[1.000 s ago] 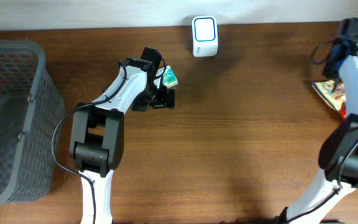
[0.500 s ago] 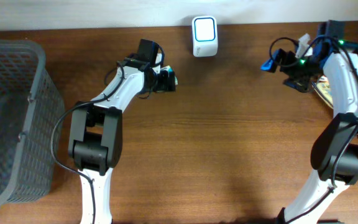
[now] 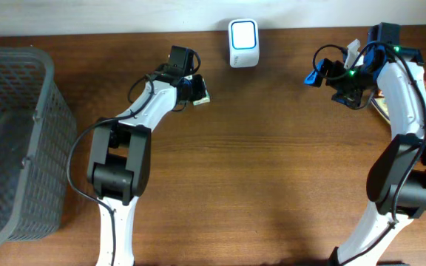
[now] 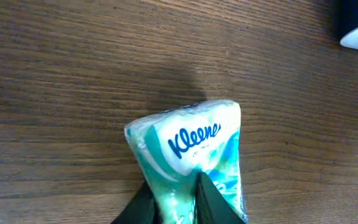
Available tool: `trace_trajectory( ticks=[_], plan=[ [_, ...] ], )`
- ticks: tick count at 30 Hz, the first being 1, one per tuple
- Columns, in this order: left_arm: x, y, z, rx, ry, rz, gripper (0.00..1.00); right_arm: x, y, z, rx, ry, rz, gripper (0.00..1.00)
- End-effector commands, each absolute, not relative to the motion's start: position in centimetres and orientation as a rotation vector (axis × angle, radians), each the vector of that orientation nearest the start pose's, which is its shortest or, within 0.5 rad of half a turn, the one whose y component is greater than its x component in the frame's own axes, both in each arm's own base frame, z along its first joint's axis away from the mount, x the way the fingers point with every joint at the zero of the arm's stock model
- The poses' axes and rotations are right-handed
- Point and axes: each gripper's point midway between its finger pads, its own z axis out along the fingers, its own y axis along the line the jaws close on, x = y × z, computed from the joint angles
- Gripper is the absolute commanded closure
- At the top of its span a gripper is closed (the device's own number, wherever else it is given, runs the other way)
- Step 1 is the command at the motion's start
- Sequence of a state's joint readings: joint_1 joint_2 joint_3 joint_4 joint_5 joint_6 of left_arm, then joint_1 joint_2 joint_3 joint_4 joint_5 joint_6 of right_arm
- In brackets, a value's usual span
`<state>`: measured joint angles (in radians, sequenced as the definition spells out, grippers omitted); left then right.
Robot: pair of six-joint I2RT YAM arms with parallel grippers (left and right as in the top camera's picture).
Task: Scan the item barcode
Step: 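Push the green tissue pack toward the center with the left gripper, then move the right gripper toward the green tissue pack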
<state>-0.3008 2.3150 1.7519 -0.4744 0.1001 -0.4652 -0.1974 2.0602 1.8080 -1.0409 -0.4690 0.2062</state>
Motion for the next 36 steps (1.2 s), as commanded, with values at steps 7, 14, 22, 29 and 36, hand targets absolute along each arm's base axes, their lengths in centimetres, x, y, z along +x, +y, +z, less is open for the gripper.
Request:
trace_trajectory(
  ticks=[7,14,22,29,36],
  plan=[
    [42.4,-22.0,2.0,-0.168,3.062,-0.843,1.00,46.4,-1.5,12.7,0.463,2.754,0.652,0.01],
    [34.0,-25.7,1.5,0.207,3.285,-0.584,1.00,46.4,-1.5,12.7,0.463,2.754,0.652,0.01],
    [34.2,-21.7,3.7,0.096,3.378,-0.461,0.30,46.4,-1.5,12.7,0.463,2.754,0.652,0.01],
    [41.6,-14.8,11.1,-0.009,3.146,-0.256,0.01,46.4,-1.5,12.7,0.463,2.754,0.652,0.01],
    [44.1,-8.4,11.0,-0.254,3.094,-0.256,0.01,46.4,-1.5,12.7,0.463,2.754,0.652,0.02]
  ],
)
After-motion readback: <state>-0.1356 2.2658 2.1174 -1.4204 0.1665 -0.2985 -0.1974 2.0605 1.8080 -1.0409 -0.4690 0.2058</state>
